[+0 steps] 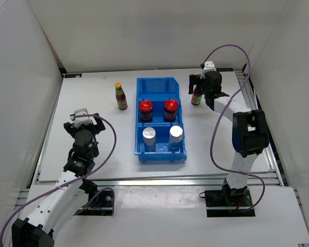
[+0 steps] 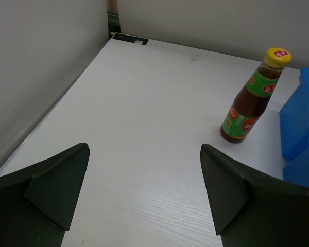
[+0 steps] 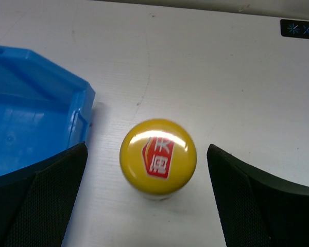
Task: Organize the condiment bottles
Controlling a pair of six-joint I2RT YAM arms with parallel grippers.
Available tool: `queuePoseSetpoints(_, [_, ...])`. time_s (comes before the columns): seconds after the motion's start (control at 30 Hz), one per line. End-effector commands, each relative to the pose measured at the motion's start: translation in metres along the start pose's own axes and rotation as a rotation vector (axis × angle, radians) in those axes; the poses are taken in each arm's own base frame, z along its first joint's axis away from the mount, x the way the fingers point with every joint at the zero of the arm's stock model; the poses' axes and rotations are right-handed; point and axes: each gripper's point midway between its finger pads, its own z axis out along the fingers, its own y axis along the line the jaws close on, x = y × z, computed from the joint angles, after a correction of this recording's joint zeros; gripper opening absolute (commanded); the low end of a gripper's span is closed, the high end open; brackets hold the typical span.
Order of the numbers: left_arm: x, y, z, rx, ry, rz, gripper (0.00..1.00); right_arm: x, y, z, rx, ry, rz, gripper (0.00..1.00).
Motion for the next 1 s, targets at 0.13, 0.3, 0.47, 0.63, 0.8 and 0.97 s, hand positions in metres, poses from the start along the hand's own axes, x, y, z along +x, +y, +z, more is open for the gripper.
queuePoseSetpoints(0.13, [-0.007,-0.003,-0.002,0.022,-0.037,-0.034,1.0,-0.043,-0.01,0.019,0.085,-0.114,-0.019,0.87])
queuePoseSetpoints(0.3, [-0.006,-0.003,-0.003,0.023,-0.044,-0.04,1.0,-0.032,-0.01,0.026,0.085,-0.078,-0.011,0.45])
queuePoseSetpoints(0.47, [-0.006,-0.002,-0.002,0.023,-0.044,-0.031,1.0,-0.031,-0.018,0.025,0.134,-0.06,-0.01,0.0])
queuePoseSetpoints(0.63, [-0.006,-0.002,-0.002,0.023,-0.044,-0.031,1.0,-0.072,-0.021,0.003,0.146,-0.142,-0.025,0.0])
queuePoseSetpoints(0.8, [-0.006,-0.002,-0.002,0.023,-0.044,-0.031,1.0,-0.131,-0.002,-0.021,0.11,-0.253,-0.056,0.0])
queuePoseSetpoints(0.97, [-0.009,-0.002,-0.003,0.023,-0.051,-0.037,1.0,-0.199,0.023,-0.044,0.061,-0.378,-0.095,0.0])
